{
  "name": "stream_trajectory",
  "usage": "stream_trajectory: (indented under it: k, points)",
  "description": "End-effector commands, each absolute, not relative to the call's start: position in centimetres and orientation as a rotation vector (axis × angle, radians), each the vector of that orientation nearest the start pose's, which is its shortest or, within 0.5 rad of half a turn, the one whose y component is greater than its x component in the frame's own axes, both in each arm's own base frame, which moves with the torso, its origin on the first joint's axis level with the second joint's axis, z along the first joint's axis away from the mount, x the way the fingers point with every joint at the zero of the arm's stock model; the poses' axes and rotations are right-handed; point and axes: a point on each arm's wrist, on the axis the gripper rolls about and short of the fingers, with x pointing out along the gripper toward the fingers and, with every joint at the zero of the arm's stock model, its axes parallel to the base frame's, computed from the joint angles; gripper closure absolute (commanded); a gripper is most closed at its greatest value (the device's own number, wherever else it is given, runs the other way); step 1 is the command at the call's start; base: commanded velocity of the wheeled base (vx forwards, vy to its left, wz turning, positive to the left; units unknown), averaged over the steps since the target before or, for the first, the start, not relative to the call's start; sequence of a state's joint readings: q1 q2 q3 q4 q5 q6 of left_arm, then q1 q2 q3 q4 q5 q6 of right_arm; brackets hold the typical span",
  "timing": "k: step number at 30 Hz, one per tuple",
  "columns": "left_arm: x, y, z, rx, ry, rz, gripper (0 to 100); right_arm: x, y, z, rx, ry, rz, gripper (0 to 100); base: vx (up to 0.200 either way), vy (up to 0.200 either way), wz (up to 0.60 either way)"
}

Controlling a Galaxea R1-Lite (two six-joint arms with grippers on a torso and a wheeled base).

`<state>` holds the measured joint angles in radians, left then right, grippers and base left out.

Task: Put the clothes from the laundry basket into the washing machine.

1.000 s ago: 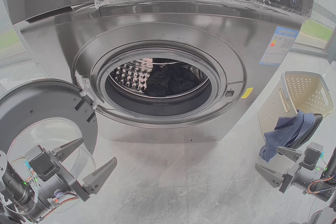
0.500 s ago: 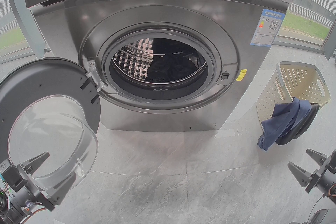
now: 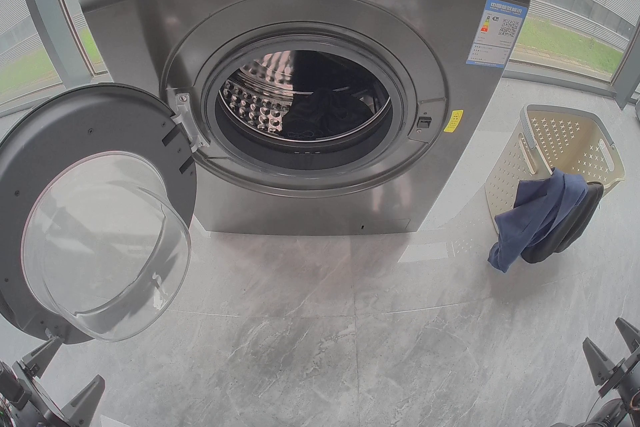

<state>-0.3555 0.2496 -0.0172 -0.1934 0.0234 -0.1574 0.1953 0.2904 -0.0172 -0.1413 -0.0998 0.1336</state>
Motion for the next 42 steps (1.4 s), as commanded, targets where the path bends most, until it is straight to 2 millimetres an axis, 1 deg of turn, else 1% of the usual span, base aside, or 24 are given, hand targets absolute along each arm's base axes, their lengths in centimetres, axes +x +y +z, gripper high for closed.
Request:
stream_trajectory:
  k: [1,3,5,8,10,12,16,18,22,26,42]
  points:
    - [-1.6,0.6,8.6,-0.182,-0.001,-0.187,0,-1.7,-0.2,8.2,0.111,0.014,-0.058,0,0.0,-0.2,0.0]
    - [-1.5,0.5,8.4,-0.166,0.027,-0.099,0,-2.0,-0.1,8.1,0.074,-0.017,-0.134,0,0.0,0.0,0.0]
    - [-1.5,0.3,8.4,-0.145,0.031,-0.067,0,-2.0,-0.2,8.0,0.04,-0.009,-0.135,0,0.0,0.0,0.0]
    - [-1.6,0.1,8.3,-0.099,0.027,-0.043,0,-2.1,-0.2,8.0,0.04,-0.012,-0.121,0,0.0,0.0,0.0]
    - [-2.0,0.0,8.2,-0.1,-0.022,0.007,0,-2.2,-0.2,7.9,0.043,-0.009,-0.115,0,0.0,0.0,0.0]
    - [-2.1,0.0,8.2,-0.078,-0.034,0.034,0,-2.2,-0.2,7.9,0.051,-0.011,-0.112,0,0.0,0.0,0.0]
    - [-2.3,0.1,7.5,-0.054,-0.001,0.037,0,-2.2,-0.1,7.7,0.02,0.003,-0.055,0,0.0,0.0,0.0]
    - [-2.3,0.1,7.6,-0.051,-0.006,0.043,0,-2.2,0.0,7.6,0.008,0.009,-0.032,0,0.0,0.0,0.0]
    - [-2.3,0.1,7.5,-0.02,0.0,0.031,0,-2.2,0.0,7.6,0.003,0.009,-0.034,0,0.0,0.0,0.0]
    - [-2.3,0.1,7.5,-0.025,0.001,0.029,0,-2.2,0.0,7.6,0.002,0.009,-0.034,0,0.0,0.0,0.0]
    - [-2.3,0.1,7.5,-0.041,0.003,0.017,0,-2.2,0.0,7.6,0.003,0.009,-0.035,0,0.0,-0.2,0.0]
